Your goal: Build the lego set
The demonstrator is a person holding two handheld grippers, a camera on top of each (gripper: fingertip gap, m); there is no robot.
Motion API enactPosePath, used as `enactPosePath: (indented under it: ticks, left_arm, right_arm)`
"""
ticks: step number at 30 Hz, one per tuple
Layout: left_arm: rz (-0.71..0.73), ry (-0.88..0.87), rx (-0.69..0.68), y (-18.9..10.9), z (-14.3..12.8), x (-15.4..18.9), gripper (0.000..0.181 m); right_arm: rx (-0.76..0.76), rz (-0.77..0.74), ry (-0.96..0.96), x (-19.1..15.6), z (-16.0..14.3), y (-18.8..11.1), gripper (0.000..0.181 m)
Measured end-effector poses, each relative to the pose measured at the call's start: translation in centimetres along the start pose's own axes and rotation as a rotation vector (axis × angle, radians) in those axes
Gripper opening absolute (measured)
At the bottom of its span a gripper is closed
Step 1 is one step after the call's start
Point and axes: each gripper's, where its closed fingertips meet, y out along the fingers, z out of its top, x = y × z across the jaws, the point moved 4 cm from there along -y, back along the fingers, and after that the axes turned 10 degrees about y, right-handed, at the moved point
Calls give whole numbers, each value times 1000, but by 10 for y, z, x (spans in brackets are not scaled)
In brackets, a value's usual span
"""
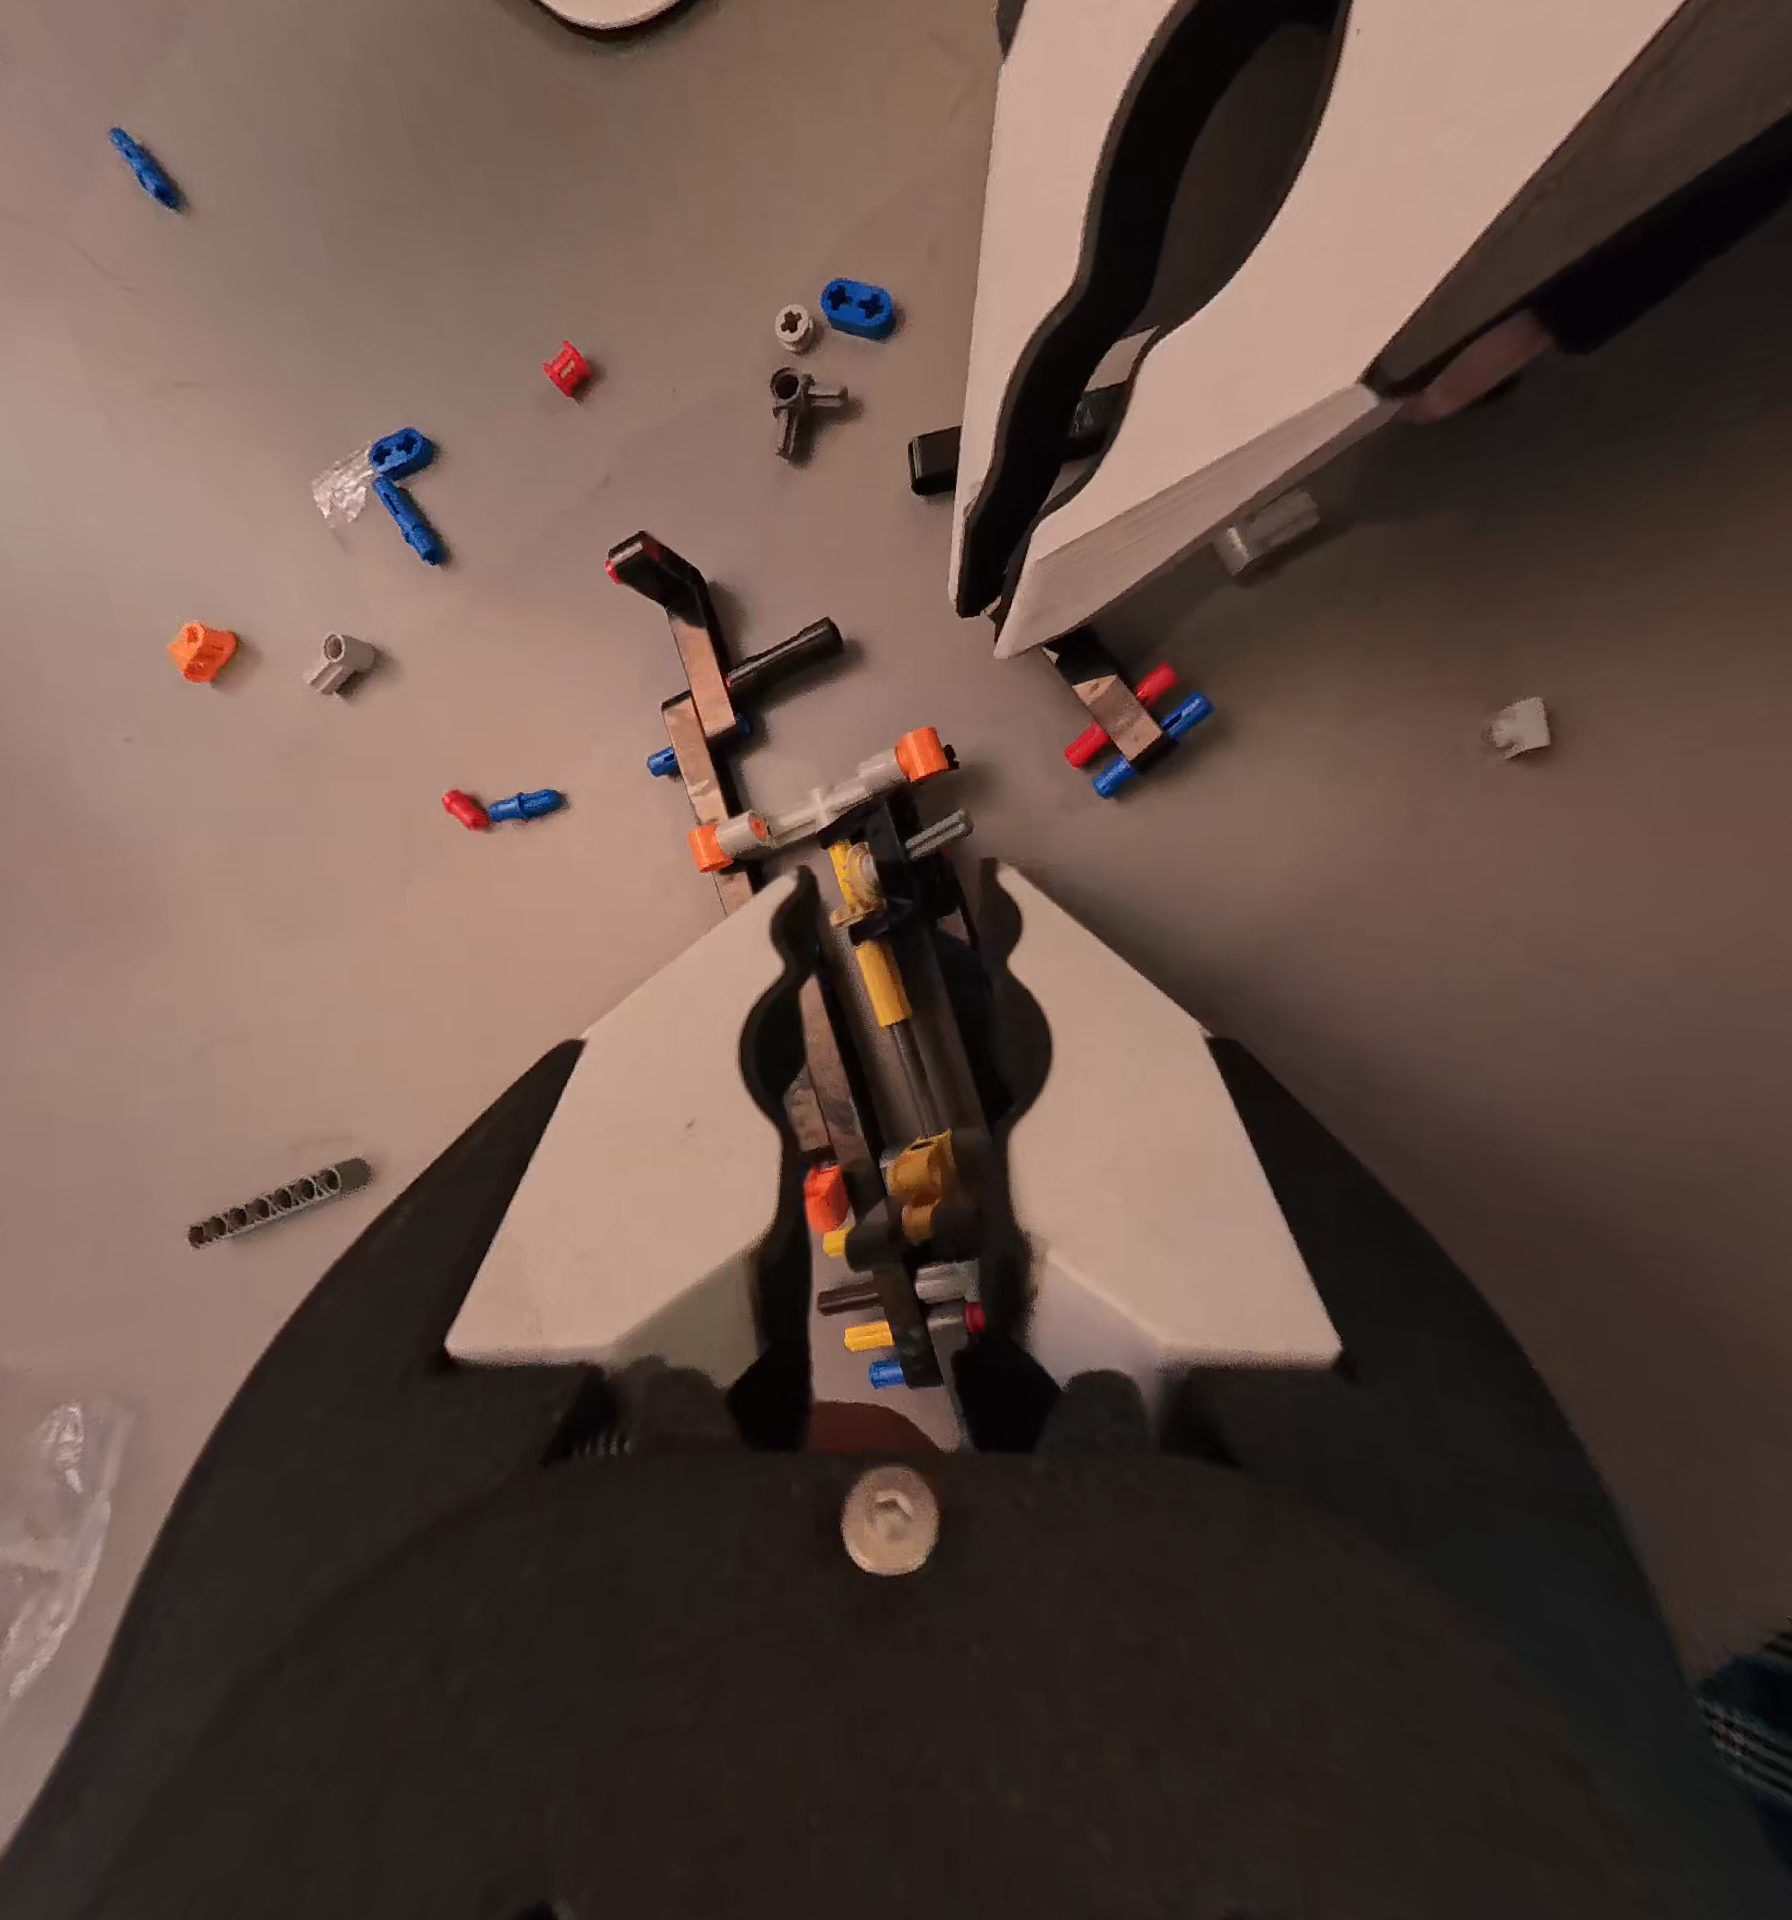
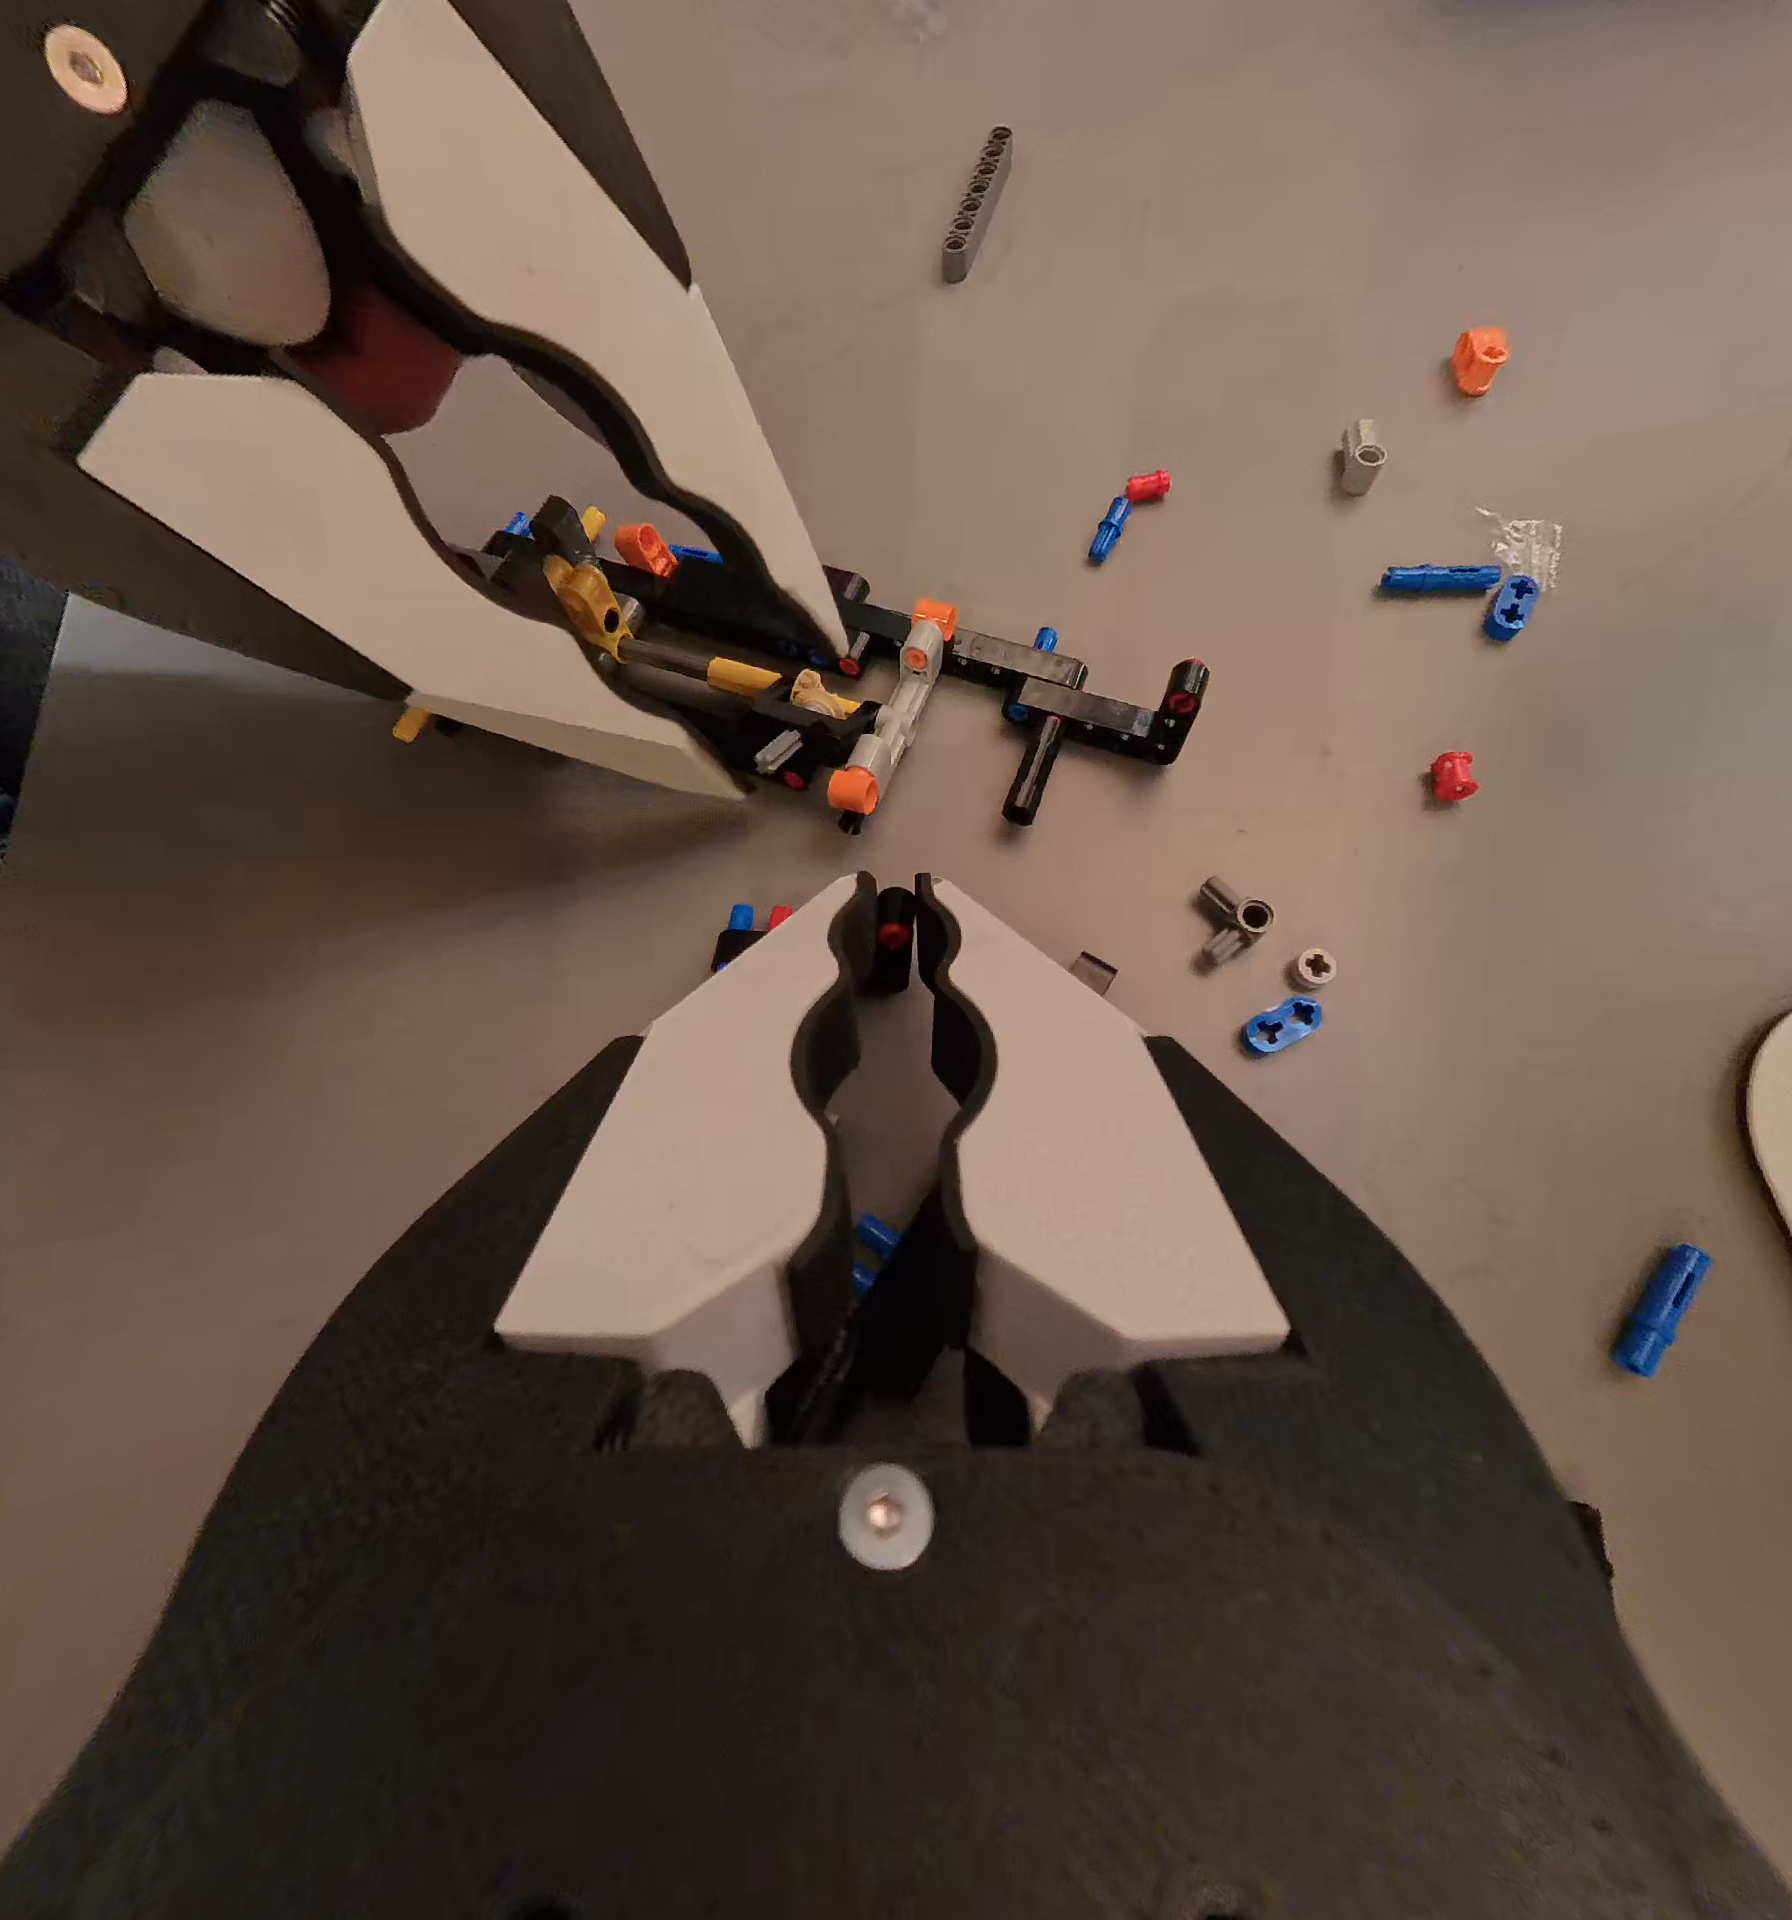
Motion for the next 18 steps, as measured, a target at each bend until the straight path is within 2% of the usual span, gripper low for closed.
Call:
enactPosePath:
  ticks: [2,4,9,14,18]
  left_arm:
    - [19,8,5,1,2,0,16]
    - [19,-10,13,0,2,-2,10]
    - [-51,-140,62,-4,-1,-5,8]
    - [-217,-366,165,-7,-5,-13,8]
    - [-332,-516,189,-7,-13,-19,8]
  right_arm:
    - [2,2,-1,0,0,0,4]
    - [3,3,0,0,0,-1,4]
    - [6,3,-1,0,0,-1,4]
    - [7,4,1,0,-1,-1,4]
    - [7,7,7,0,-1,-1,4]
